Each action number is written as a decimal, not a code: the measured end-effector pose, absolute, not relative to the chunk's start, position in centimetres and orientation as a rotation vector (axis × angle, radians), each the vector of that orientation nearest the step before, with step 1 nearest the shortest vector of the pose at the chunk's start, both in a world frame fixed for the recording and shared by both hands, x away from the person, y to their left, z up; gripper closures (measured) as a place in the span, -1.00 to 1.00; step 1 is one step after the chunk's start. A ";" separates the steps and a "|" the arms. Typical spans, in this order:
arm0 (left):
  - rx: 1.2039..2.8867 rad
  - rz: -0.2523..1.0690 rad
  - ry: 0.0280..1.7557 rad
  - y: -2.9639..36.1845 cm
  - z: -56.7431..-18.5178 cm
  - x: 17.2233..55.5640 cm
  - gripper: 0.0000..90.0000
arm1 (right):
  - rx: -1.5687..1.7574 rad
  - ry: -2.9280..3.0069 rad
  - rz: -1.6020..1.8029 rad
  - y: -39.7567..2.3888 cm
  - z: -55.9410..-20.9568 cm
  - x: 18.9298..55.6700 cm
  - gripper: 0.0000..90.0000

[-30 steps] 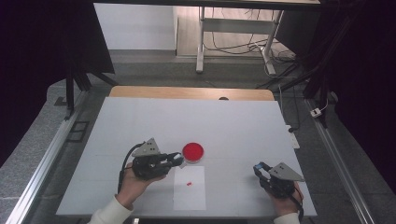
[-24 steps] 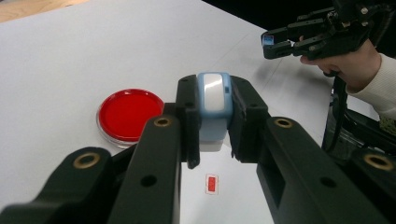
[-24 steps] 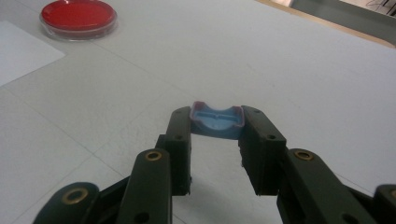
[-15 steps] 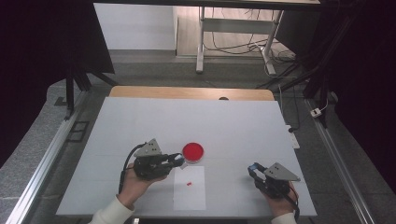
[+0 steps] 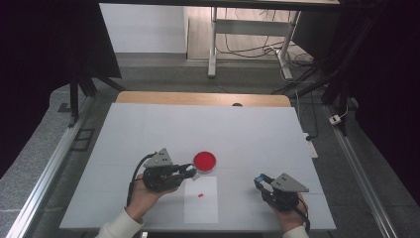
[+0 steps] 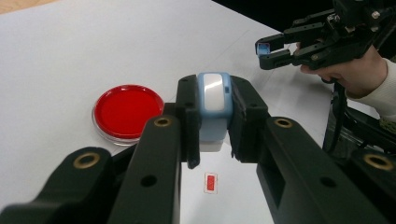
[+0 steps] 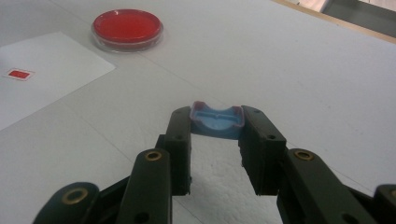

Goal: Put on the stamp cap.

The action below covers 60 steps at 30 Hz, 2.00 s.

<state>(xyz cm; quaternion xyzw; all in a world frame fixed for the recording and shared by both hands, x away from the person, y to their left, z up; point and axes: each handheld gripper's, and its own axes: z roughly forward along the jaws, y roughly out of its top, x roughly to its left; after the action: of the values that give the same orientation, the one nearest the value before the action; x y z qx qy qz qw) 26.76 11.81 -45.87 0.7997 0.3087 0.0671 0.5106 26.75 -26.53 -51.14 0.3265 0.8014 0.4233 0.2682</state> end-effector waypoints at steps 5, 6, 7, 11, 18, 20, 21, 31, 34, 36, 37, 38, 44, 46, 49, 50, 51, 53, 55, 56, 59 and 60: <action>1.928 0.160 0.741 11.7 -45.9 26.7 0.67 | 0.871 2.175 1.138 -26.0 -51.2 26.8 0.43; 1.928 0.161 0.741 11.7 -45.9 26.7 0.67 | 0.869 2.176 1.144 -25.8 -51.3 26.8 0.43; 1.927 0.161 0.742 11.7 -45.9 26.7 0.67 | 0.868 2.179 1.142 -25.7 -51.3 26.8 0.43; 1.928 0.165 0.742 11.8 -45.9 26.8 0.67 | 0.852 2.190 1.150 -25.0 -51.4 26.8 0.43; 1.927 0.162 0.741 11.8 -45.9 26.7 0.68 | 0.829 2.205 1.150 -23.9 -51.5 26.7 0.43; 1.926 0.161 0.741 11.8 -45.9 26.7 0.67 | 0.831 2.207 1.168 -23.6 -51.5 26.7 0.43; 1.924 0.161 0.742 11.7 -45.9 26.7 0.67 | 0.830 2.210 1.167 -23.5 -51.5 26.7 0.43; 1.924 0.163 0.736 11.6 -45.9 26.6 0.68 | 0.783 2.231 1.175 -21.5 -51.7 26.5 0.43; 1.924 0.162 0.735 11.5 -45.9 26.6 0.68 | 0.768 2.241 1.168 -21.0 -51.7 26.4 0.43; 1.923 0.163 0.734 11.5 -45.9 26.6 0.68 | 0.761 2.246 1.171 -20.7 -51.8 26.4 0.43; 1.923 0.164 0.734 11.5 -45.9 26.6 0.68 | 0.757 2.247 1.165 -20.5 -51.8 26.3 0.43; 1.922 0.163 0.735 11.5 -45.9 26.6 0.68 | 0.753 2.251 1.174 -20.3 -51.8 26.3 0.43; 1.921 0.163 0.736 11.3 -45.9 26.6 0.67 | 0.734 2.266 1.174 -19.6 -51.9 26.3 0.43; 1.922 0.162 0.735 11.3 -45.9 26.6 0.68 | 0.738 2.266 1.176 -19.4 -51.9 26.3 0.43; 1.925 0.162 0.732 11.2 -46.0 26.6 0.68 | 0.728 2.270 1.178 -19.1 -52.0 26.3 0.43; 1.925 0.161 0.733 11.1 -46.0 26.6 0.68 | 0.722 2.273 1.173 -19.0 -52.0 26.3 0.43; 1.925 0.161 0.734 11.1 -46.0 26.6 0.68 | 0.721 2.274 1.180 -18.9 -52.1 26.3 0.43; 1.925 0.162 0.733 11.1 -46.0 26.6 0.68 | 0.715 2.281 1.173 -18.7 -52.1 26.3 0.43; 1.926 0.162 0.733 11.1 -46.0 26.6 0.68 | 0.708 2.282 1.177 -18.4 -52.1 26.2 0.43; 1.926 0.161 0.733 11.1 -46.0 26.6 0.68 | 0.707 2.283 1.185 -18.3 -52.1 26.1 0.43; 1.928 0.161 0.732 11.1 -46.0 26.6 0.68 | 0.697 2.291 1.184 -17.9 -52.1 26.0 0.43; 1.928 0.161 0.732 11.1 -46.0 26.6 0.68 | 0.692 2.290 1.189 -17.7 -52.1 26.0 0.43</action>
<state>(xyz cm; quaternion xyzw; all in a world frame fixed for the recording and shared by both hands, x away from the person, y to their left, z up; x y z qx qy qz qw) 26.56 11.06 -46.03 0.8011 0.3040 0.0669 0.5112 25.96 -17.75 -52.13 0.2518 0.8336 0.4329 0.2330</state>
